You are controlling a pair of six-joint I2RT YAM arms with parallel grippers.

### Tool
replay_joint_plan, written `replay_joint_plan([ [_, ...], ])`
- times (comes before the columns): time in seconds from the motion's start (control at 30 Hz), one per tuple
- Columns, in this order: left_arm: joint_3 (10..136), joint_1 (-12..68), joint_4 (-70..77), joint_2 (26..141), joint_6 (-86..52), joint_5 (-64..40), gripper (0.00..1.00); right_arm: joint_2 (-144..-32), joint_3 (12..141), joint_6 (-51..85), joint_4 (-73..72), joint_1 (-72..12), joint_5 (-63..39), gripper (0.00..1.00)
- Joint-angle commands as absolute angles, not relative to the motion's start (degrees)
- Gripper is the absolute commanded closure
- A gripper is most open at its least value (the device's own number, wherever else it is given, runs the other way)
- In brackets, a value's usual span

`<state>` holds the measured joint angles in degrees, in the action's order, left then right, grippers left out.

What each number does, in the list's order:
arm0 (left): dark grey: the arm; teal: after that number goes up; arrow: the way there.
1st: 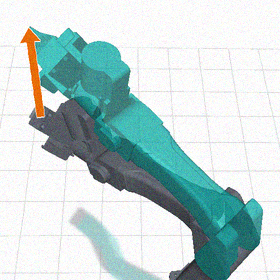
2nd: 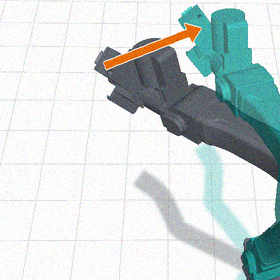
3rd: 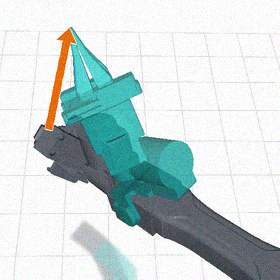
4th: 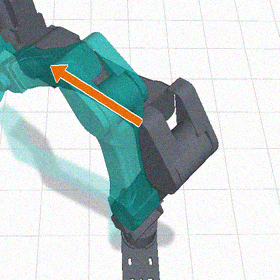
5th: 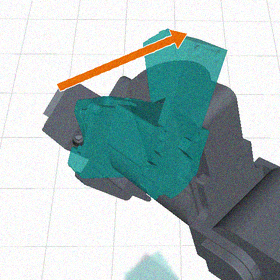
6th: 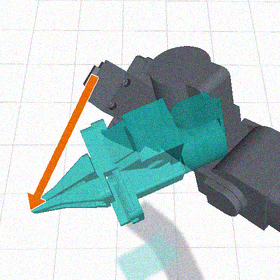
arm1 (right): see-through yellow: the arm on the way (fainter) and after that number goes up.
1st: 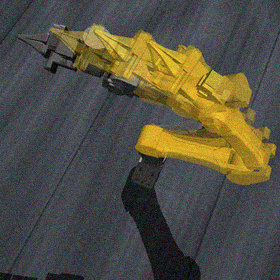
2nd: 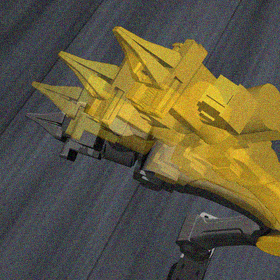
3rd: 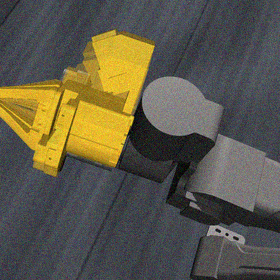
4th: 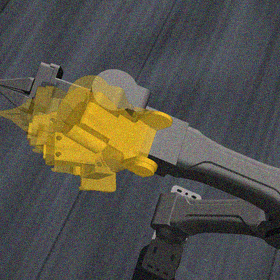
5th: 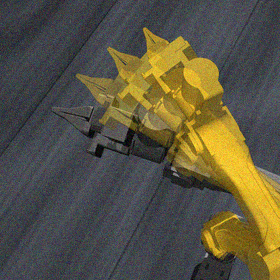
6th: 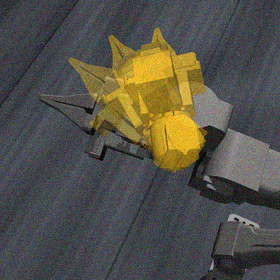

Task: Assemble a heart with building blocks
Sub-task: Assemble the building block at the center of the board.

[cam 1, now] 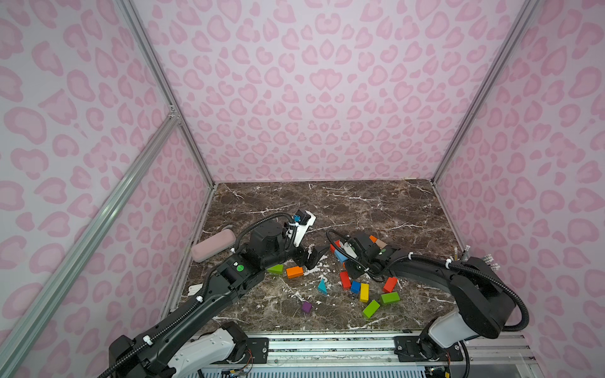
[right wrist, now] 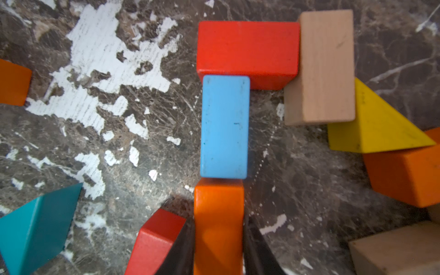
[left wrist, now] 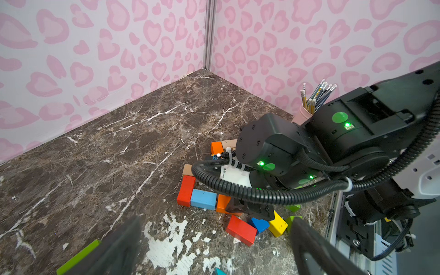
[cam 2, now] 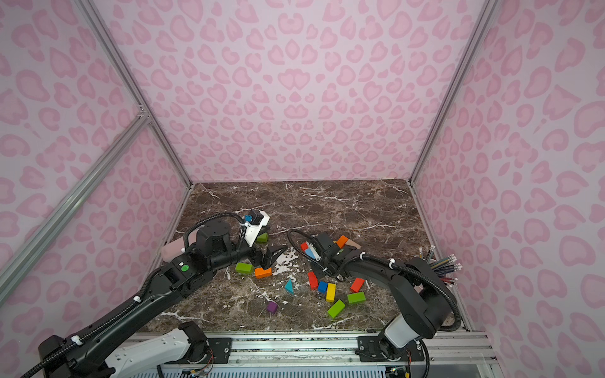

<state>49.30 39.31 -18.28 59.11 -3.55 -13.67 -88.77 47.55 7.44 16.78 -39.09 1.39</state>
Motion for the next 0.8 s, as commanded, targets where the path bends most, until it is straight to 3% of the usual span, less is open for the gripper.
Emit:
replay_joint_plan([
  [0.0, 49.7, 39.3, -16.7, 59.2, -3.3, -13.9, 0.01, -89.3, 47.4, 6.5, 19.8, -39.0, 1.2, 0.68],
  [0.4, 49.8, 39.3, -17.0, 59.8, -3.4, -14.5, 0.01, -87.4, 47.6, 6.9, 19.3, -38.5, 0.6, 0.47],
  [0.77, 49.8, 39.3, -17.0, 59.9, -3.4, -14.7, 0.01, -86.7, 47.6, 6.6, 20.7, -38.9, 1.1, 0.58],
])
